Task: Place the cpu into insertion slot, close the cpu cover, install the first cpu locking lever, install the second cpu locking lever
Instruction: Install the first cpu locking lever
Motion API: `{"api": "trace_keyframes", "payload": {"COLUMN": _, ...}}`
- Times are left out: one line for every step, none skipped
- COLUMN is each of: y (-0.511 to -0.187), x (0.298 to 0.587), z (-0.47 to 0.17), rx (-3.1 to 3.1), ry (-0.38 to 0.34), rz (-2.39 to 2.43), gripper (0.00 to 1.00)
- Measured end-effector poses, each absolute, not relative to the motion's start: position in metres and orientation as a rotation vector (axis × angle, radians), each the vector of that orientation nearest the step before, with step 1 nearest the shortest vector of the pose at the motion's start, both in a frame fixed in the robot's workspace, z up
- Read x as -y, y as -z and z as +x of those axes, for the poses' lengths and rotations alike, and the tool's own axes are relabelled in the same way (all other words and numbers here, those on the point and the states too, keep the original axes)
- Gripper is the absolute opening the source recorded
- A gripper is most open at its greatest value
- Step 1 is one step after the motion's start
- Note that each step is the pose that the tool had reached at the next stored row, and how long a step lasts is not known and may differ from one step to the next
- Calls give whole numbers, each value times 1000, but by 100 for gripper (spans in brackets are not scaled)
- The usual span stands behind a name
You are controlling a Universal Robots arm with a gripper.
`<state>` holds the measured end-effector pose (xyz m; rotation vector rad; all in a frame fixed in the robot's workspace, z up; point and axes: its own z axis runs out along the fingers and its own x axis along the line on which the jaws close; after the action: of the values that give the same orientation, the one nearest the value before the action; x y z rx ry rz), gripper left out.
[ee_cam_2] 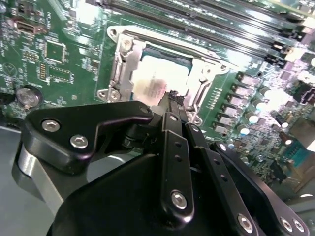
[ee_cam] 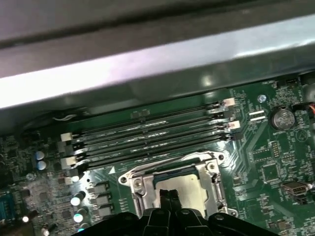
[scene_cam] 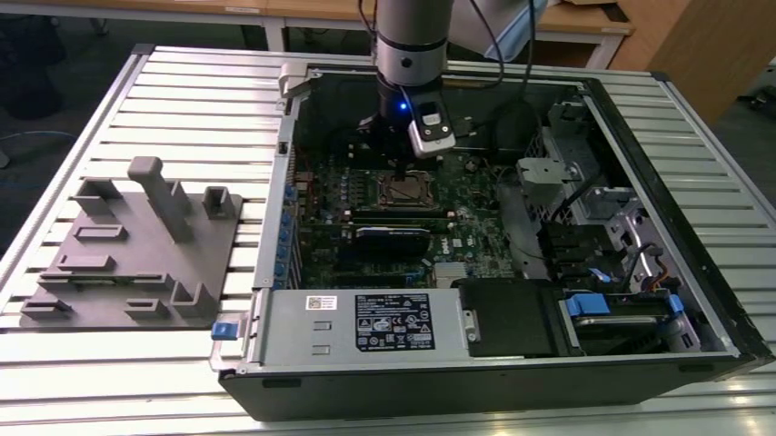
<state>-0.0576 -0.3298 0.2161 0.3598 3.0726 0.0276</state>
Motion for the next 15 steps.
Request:
{"api": "trace_keyframes", "payload": {"y": -216, "x": 330, "z": -56, "rx": -3073, "ry": -27, "rz": 360, "gripper": 11}}
{"api": "trace_keyframes", "payload": {"y": -216, "x": 330, "z": -54, "rx": -3073, "ry": -27, "rz": 360, "gripper": 11}}
{"api": "trace_keyframes", "payload": {"y": -216, "x": 330, "z": -53, "rx": -3073, "ry": -27, "rz": 360, "gripper": 11}}
{"api": "trace_keyframes", "payload": {"y": -216, "x": 330, "z": -52, "rx": -3073, "ry": -27, "rz": 360, "gripper": 11}}
{"api": "trace_keyframes", "payload": {"y": -216, "x": 330, "z": -51, "rx": -3073, "ry": -28, "rz": 360, "gripper": 11}}
{"api": "trace_keyframes", "payload": {"y": -216, "x": 330, "z": -51, "rx": -3073, "ry": -28, "rz": 360, "gripper": 11}}
{"api": "trace_keyframes", "payload": {"y": -216, "x": 330, "z": -50, "rx": -3073, "ry": -28, "rz": 357, "gripper": 11}}
{"api": "trace_keyframes", "payload": {"y": -216, "x": 330, "z": -50, "rx": -3074, "ry": -28, "rz": 347, "gripper": 11}}
{"api": "trace_keyframes", "payload": {"y": -216, "x": 330, "z": -50, "rx": -3076, "ry": -28, "rz": 335, "gripper": 11}}
{"api": "trace_keyframes", "payload": {"y": -216, "x": 330, "z": -50, "rx": -3077, "ry": -28, "rz": 324, "gripper": 11}}
{"api": "trace_keyframes", "payload": {"y": -215, "x": 330, "z": -50, "rx": -3078, "ry": -29, "rz": 312, "gripper": 11}}
{"api": "trace_keyframes", "payload": {"y": -215, "x": 330, "z": -50, "rx": -3079, "ry": -29, "rz": 301, "gripper": 11}}
{"api": "trace_keyframes", "payload": {"y": -215, "x": 330, "z": -50, "rx": -3080, "ry": -29, "rz": 290, "gripper": 11}}
{"api": "trace_keyframes", "payload": {"y": -215, "x": 330, "z": -50, "rx": -3081, "ry": -29, "rz": 279, "gripper": 11}}
{"api": "trace_keyframes", "payload": {"y": -215, "x": 330, "z": -50, "rx": -3082, "ry": -30, "rz": 268, "gripper": 11}}
